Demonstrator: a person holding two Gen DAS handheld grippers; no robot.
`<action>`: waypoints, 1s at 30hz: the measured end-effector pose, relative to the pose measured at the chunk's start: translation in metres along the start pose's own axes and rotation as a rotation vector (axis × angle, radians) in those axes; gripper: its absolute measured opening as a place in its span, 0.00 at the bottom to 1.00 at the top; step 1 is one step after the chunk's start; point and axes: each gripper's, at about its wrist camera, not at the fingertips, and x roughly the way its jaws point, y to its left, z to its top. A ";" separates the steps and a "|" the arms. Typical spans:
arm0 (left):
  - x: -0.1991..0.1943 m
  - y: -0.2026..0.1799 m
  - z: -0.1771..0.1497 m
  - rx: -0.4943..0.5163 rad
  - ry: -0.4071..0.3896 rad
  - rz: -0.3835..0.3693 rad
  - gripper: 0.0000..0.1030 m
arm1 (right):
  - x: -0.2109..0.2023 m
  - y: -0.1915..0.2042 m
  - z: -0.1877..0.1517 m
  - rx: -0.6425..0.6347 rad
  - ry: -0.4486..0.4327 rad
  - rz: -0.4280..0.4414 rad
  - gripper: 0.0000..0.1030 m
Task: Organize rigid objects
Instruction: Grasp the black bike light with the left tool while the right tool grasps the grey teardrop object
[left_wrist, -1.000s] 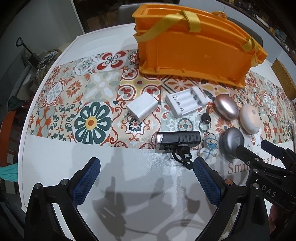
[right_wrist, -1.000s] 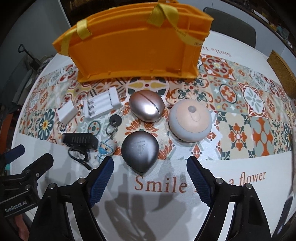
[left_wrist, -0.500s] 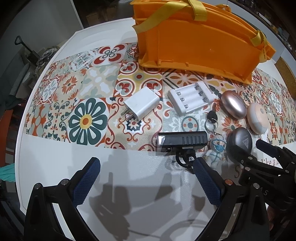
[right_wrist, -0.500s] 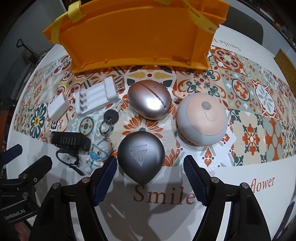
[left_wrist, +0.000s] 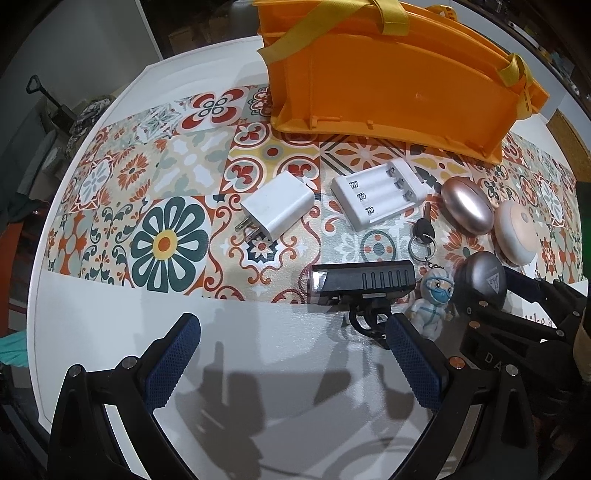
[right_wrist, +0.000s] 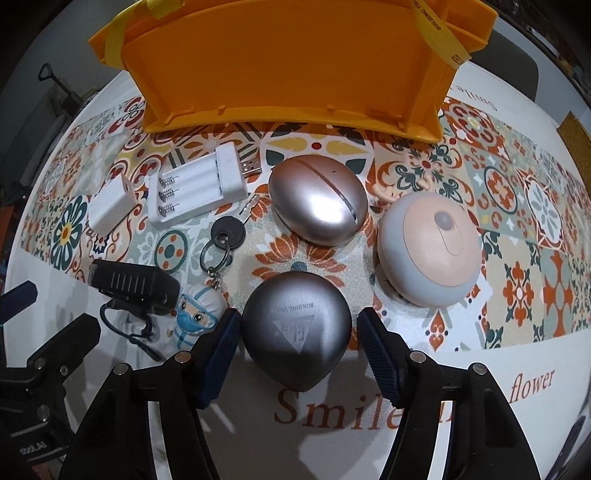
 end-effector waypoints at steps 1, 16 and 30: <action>0.000 -0.001 0.000 0.004 -0.004 0.000 0.99 | 0.000 0.001 0.000 -0.012 -0.003 -0.012 0.58; -0.003 -0.016 0.008 0.016 -0.027 -0.054 0.99 | -0.021 -0.021 -0.012 0.035 0.009 0.050 0.54; 0.026 -0.026 0.019 0.020 0.004 -0.063 0.91 | -0.022 -0.035 -0.014 0.068 0.018 0.055 0.54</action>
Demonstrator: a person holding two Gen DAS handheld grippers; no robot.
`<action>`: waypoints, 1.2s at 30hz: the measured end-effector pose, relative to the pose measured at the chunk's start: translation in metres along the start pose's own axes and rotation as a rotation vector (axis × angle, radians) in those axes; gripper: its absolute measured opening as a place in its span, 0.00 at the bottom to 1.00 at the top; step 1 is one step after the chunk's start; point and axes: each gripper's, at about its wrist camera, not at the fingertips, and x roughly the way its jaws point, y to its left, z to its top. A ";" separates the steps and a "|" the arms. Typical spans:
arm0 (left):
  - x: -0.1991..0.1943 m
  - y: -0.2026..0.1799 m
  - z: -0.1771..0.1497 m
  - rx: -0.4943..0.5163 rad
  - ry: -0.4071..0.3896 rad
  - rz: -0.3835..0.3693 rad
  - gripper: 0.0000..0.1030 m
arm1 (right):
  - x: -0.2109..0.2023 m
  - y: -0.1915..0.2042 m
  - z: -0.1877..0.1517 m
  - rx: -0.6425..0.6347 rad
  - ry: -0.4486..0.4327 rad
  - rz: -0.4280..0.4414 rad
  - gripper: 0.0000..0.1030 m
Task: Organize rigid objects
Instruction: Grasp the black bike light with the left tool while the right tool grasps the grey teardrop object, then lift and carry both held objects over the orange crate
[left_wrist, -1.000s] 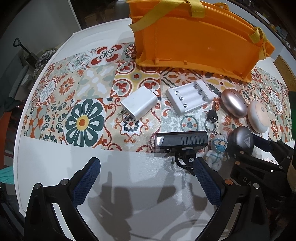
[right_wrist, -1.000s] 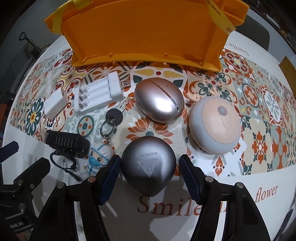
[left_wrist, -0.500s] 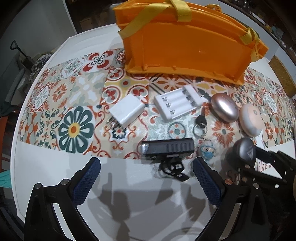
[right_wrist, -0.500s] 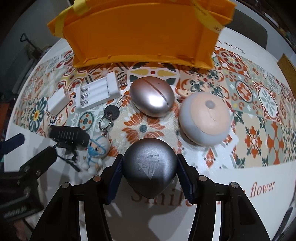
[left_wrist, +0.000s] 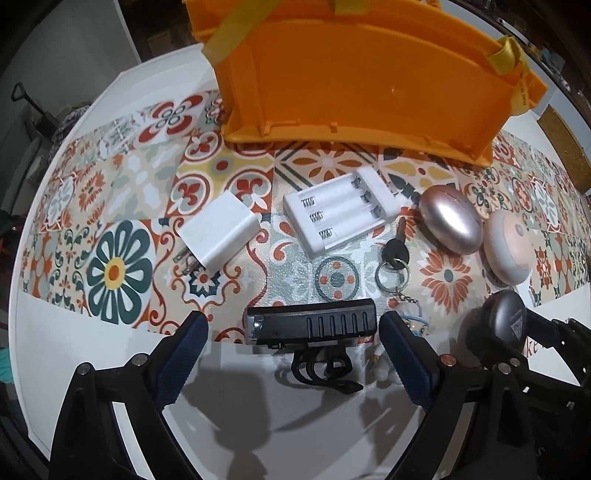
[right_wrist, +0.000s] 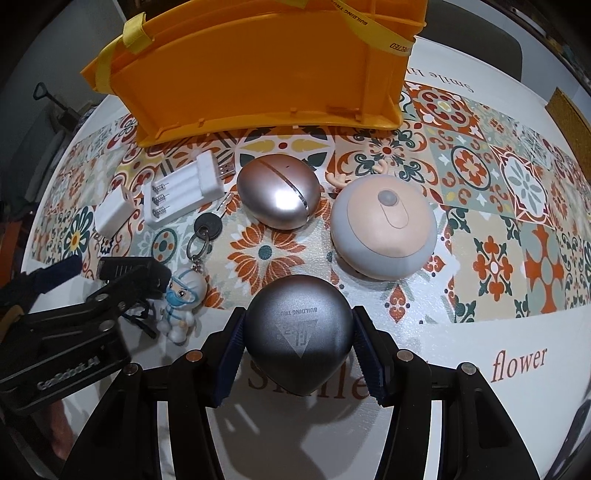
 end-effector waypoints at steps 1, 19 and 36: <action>0.002 0.001 0.000 -0.004 0.003 -0.005 0.89 | 0.000 0.001 0.000 0.000 0.001 -0.001 0.54; 0.022 0.001 0.003 -0.011 0.008 -0.086 0.71 | 0.003 0.007 -0.001 -0.013 0.026 -0.007 0.54; -0.049 0.004 -0.001 0.042 -0.106 -0.103 0.71 | -0.040 0.012 0.001 -0.025 -0.058 0.000 0.54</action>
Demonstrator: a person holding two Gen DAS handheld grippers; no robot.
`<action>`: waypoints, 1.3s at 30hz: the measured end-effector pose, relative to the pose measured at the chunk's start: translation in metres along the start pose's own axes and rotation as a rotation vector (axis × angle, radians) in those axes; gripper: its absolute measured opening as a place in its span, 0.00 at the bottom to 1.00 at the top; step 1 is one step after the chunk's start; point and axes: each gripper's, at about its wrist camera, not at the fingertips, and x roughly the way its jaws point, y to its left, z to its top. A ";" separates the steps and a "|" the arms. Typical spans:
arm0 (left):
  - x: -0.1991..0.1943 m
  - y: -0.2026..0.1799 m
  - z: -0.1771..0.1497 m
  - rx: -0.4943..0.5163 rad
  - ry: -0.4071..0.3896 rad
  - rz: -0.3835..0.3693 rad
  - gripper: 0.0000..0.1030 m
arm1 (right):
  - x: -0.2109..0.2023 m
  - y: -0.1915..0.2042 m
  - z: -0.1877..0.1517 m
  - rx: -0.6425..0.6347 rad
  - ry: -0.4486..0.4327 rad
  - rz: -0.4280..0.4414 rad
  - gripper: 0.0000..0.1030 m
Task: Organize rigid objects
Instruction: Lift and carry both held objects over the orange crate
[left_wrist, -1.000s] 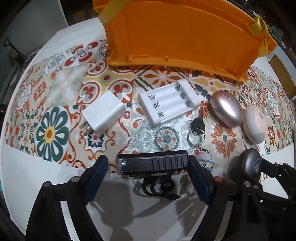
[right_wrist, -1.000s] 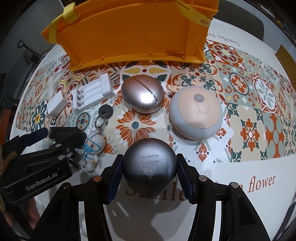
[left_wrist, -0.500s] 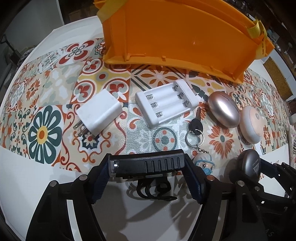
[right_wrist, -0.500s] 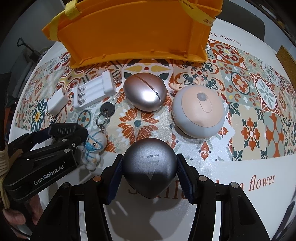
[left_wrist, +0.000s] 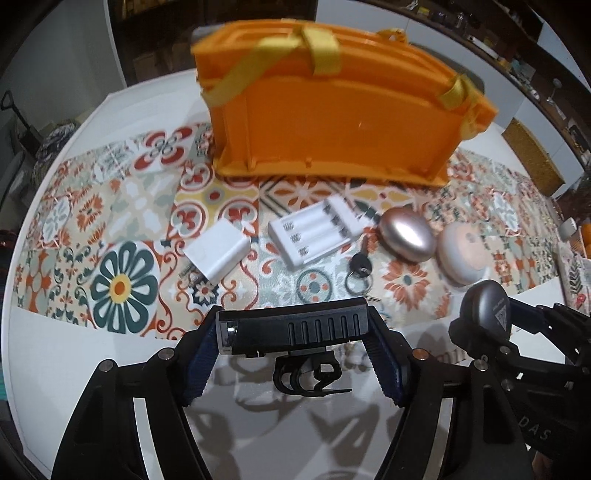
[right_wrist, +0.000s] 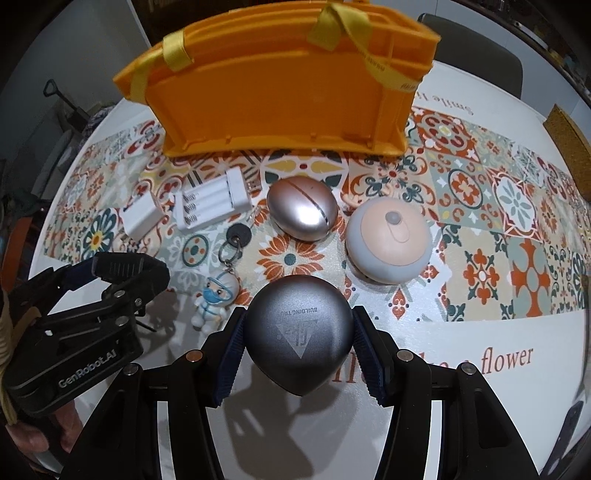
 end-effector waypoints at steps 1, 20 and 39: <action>-0.004 0.000 0.002 0.002 -0.011 0.001 0.71 | -0.004 0.000 0.000 0.000 -0.010 0.000 0.54; -0.067 -0.007 0.050 0.047 -0.200 -0.005 0.71 | -0.068 0.001 0.035 0.005 -0.225 0.015 0.54; -0.093 -0.007 0.112 0.069 -0.292 0.010 0.71 | -0.097 0.001 0.093 0.015 -0.347 0.013 0.54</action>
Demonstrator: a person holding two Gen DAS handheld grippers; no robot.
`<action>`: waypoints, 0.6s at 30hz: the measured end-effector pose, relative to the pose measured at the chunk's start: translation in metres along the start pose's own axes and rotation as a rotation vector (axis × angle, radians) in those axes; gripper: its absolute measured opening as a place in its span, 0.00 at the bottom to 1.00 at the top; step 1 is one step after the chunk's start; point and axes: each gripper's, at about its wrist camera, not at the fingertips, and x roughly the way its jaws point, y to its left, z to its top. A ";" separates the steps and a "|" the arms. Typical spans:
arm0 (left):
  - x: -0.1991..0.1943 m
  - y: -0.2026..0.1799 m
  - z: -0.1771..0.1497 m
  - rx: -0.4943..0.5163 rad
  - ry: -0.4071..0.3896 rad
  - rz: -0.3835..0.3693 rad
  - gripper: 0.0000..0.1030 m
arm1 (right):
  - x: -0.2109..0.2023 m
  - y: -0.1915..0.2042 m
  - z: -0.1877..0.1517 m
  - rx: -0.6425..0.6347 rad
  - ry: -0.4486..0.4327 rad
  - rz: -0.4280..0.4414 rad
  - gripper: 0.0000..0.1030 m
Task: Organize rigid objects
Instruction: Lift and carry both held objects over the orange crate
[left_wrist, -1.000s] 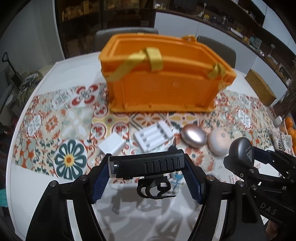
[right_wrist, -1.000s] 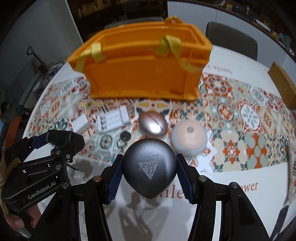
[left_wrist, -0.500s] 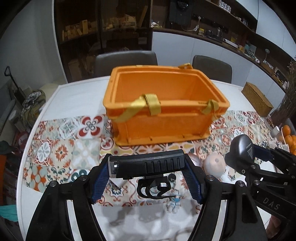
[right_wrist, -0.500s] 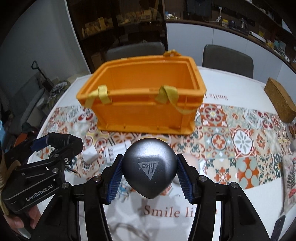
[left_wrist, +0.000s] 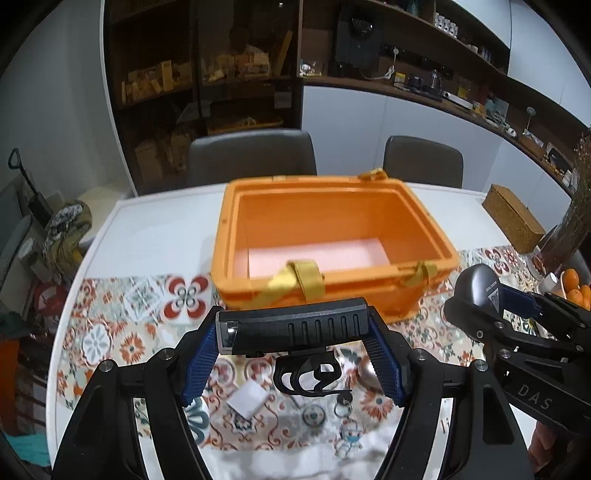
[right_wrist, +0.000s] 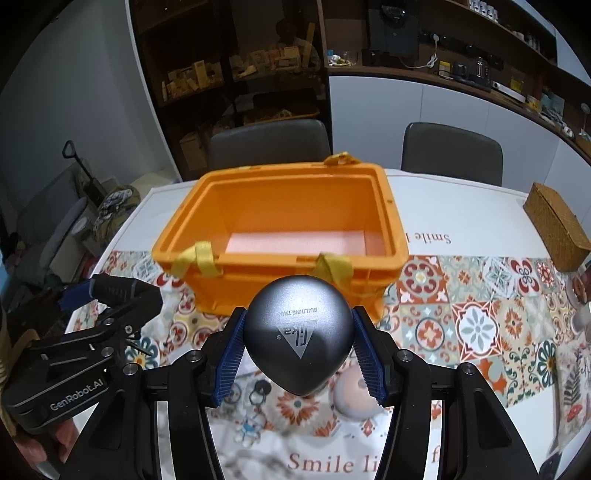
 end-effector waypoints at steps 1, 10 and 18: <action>0.000 0.000 0.003 0.001 -0.004 0.001 0.71 | 0.000 0.000 0.005 0.002 -0.002 0.002 0.54; 0.004 0.002 0.032 0.003 -0.011 -0.002 0.71 | 0.003 0.000 0.041 -0.012 -0.026 -0.013 0.54; 0.018 0.003 0.060 0.017 -0.009 -0.003 0.71 | 0.014 -0.003 0.071 -0.020 -0.018 -0.027 0.54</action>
